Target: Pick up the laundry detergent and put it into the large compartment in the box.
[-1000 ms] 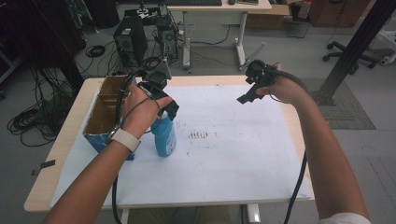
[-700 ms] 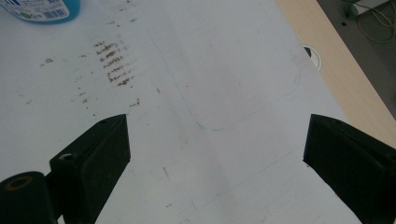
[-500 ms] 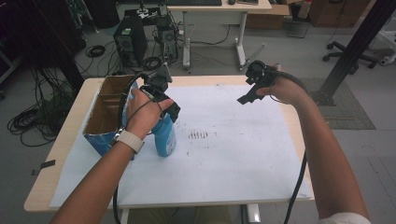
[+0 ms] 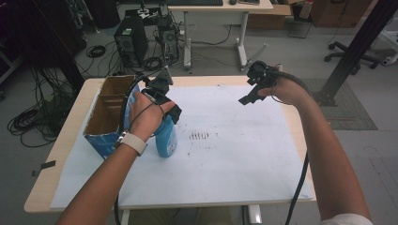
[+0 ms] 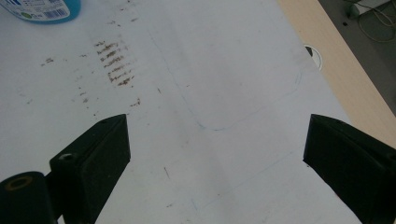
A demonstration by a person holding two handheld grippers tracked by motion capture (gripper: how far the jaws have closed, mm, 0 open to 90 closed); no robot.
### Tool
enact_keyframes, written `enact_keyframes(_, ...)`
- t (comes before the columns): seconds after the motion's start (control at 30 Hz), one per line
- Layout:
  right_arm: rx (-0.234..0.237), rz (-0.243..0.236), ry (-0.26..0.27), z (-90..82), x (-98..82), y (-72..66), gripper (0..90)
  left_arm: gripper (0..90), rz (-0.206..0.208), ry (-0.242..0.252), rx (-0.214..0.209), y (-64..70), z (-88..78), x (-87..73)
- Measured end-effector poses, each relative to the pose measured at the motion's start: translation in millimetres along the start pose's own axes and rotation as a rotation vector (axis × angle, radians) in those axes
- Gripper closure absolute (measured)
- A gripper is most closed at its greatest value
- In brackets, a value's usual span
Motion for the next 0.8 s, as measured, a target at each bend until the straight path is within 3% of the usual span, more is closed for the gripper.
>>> enact_keyframes(0.43, 0.001, -0.004, -0.007, 0.9, -1.1, -0.8, 7.3, 9.9, 0.022, -0.012, 0.016, 0.7, 12.5, -0.4)
enact_keyframes(0.8, 0.006, 0.004, -0.009, 2.2, -4.3, -0.7, 7.4, 10.8, 0.018, -0.023, 0.002, -0.6, 22.0, -1.4)
Point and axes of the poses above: each handheld gripper's, and its own axes: z roughly forward along the jaws, x roughly out of its top, y roughly to its right, the point moved 9 cm from there along z, roughly forward along the jaws, and after that the axes turned 1 degree about x, right-handed, at the moved point
